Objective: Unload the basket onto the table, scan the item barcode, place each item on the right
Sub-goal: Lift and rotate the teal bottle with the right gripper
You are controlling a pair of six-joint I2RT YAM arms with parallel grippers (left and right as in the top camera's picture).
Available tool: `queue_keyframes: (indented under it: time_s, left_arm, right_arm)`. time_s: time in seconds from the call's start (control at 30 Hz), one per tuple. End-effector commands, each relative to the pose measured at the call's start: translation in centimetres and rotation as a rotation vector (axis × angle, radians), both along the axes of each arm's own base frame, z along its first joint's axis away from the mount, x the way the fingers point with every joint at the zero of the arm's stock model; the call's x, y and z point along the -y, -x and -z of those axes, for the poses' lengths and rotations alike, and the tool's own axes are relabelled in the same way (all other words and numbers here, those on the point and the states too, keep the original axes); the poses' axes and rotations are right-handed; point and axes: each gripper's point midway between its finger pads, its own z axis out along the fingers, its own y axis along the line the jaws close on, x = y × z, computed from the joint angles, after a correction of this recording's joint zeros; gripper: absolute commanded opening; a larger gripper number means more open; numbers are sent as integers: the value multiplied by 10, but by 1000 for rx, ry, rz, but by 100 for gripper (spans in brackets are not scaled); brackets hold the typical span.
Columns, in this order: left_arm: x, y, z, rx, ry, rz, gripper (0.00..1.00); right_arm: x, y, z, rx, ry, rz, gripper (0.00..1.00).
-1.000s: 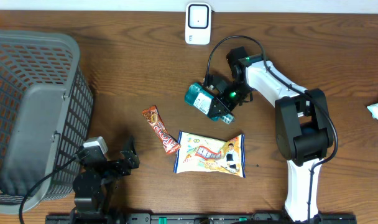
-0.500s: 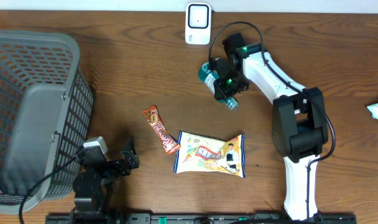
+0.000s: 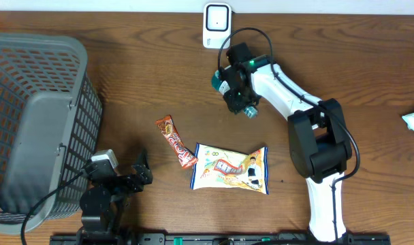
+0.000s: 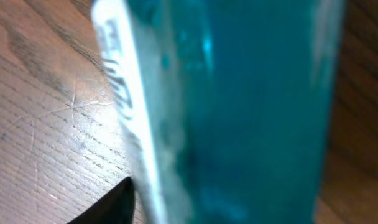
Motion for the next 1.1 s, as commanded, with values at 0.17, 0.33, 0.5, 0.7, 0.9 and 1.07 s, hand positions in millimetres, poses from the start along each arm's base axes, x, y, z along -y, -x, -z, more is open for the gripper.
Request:
queue_keyframes:
  time_s: [0.17,0.33,0.5,0.7,0.9,1.07]
  left_arm:
    - [1,0,2,-4,12,2,98]
    - [1,0,2,-4,12,2,98]
    - [1,0,2,-4,12,2,98]
    - [1,0,2,-4,12,2,98]
    - [1,0,2,-4,12,2,98]
    - [1,0,2,-4,12,2,98]
  right_arm:
    - [18,36,39,-123,112,59,13]
    - [13,39,39,-142,78,58,1]
    - [-8,41,27,-188,-41,49,1]
    - [-46,42,-22,-273,-330,-26,1]
    - [-58,37,-77,-254,-547,-53,1]
    - [-63,47,-138,-209,-728,-160,1]
